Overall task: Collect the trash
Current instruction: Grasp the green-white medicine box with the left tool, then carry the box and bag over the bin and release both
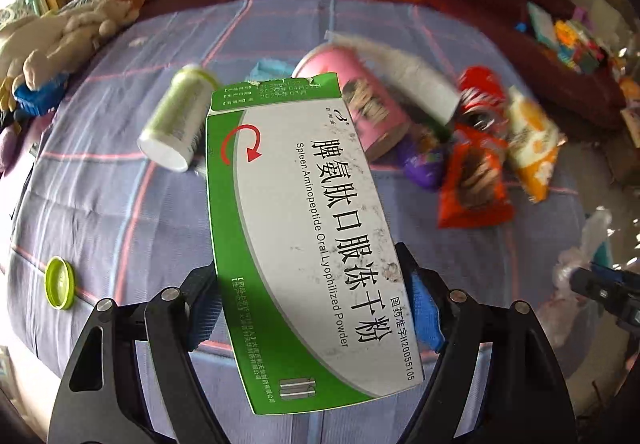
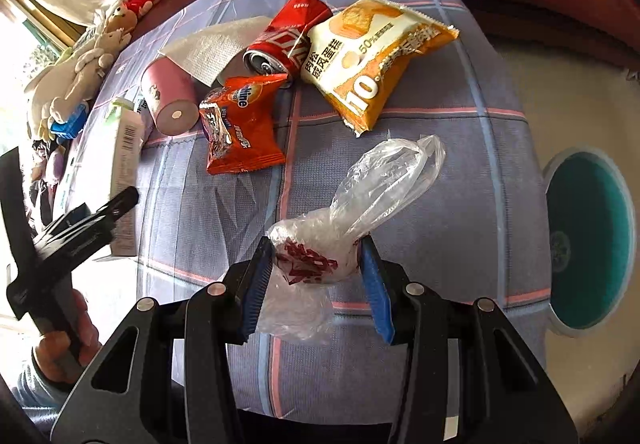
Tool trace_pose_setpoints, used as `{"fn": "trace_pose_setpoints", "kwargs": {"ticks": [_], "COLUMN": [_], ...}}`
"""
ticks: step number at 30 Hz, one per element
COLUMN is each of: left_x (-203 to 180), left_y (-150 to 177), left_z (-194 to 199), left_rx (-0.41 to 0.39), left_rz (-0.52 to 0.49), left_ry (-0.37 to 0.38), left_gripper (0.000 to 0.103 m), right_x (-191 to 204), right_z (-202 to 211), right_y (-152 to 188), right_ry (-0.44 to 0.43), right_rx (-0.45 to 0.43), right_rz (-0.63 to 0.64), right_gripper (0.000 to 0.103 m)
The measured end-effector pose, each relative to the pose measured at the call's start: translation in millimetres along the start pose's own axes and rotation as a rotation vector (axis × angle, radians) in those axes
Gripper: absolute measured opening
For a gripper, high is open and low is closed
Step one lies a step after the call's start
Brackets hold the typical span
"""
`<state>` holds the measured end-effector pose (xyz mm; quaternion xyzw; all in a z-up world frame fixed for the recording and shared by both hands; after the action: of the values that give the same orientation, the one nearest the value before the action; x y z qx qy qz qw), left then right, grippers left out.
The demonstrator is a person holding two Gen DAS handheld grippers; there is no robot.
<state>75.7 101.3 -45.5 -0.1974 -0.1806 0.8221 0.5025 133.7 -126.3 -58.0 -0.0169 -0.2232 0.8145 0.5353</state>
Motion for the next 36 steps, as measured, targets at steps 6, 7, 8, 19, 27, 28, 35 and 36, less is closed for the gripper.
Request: {"fn": "trace_pose_setpoints", "kwargs": {"ticks": [6, 7, 8, 19, 27, 28, 35, 36], "left_x": [-38, -51, -61, -218, -331, -345, -396, -400], "left_y": [-4, 0, 4, 40, 89, 97, 129, 131], "left_z": [29, 33, 35, 25, 15, 12, -11, -14], "left_rx": [-0.039, -0.037, -0.032, 0.038, 0.112, 0.128, 0.202, 0.206], "left_rz": [-0.105, -0.134, -0.157, -0.452, -0.663, -0.686, -0.745, -0.749], "left_ry": [0.138, 0.16, 0.176, 0.323, 0.433, 0.444, 0.476, 0.476], "left_gripper": [0.078, 0.078, 0.078, 0.078, 0.078, 0.078, 0.078, 0.078], "right_x": [-27, -34, -43, -164, -246, -253, -286, -288], "right_z": [22, 27, 33, 99, 130, 131, 135, 135], "right_y": [3, 4, 7, 57, 103, 106, 124, 124], "right_ry": [0.023, 0.03, 0.039, 0.159, 0.237, 0.242, 0.264, 0.268], "right_rx": [-0.054, -0.065, -0.076, -0.176, -0.198, -0.195, -0.174, -0.169], "right_rz": [-0.05, -0.063, -0.079, -0.283, -0.437, -0.449, -0.508, -0.507], "right_gripper": [0.042, 0.042, 0.042, 0.042, 0.043, 0.042, 0.043, 0.043]}}
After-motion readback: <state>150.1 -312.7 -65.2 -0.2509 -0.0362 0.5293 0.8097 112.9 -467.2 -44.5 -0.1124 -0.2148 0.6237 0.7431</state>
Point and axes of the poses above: each gripper's, at about its wrist camera, not at the fingertips, and z roughly against the way its jaws point, x to its left, y to its underside, the point moved 3 cm from there along -z, roughly the way its jaws point, and after that the axes turned 14 degrees about z, right-handed, at the moved point
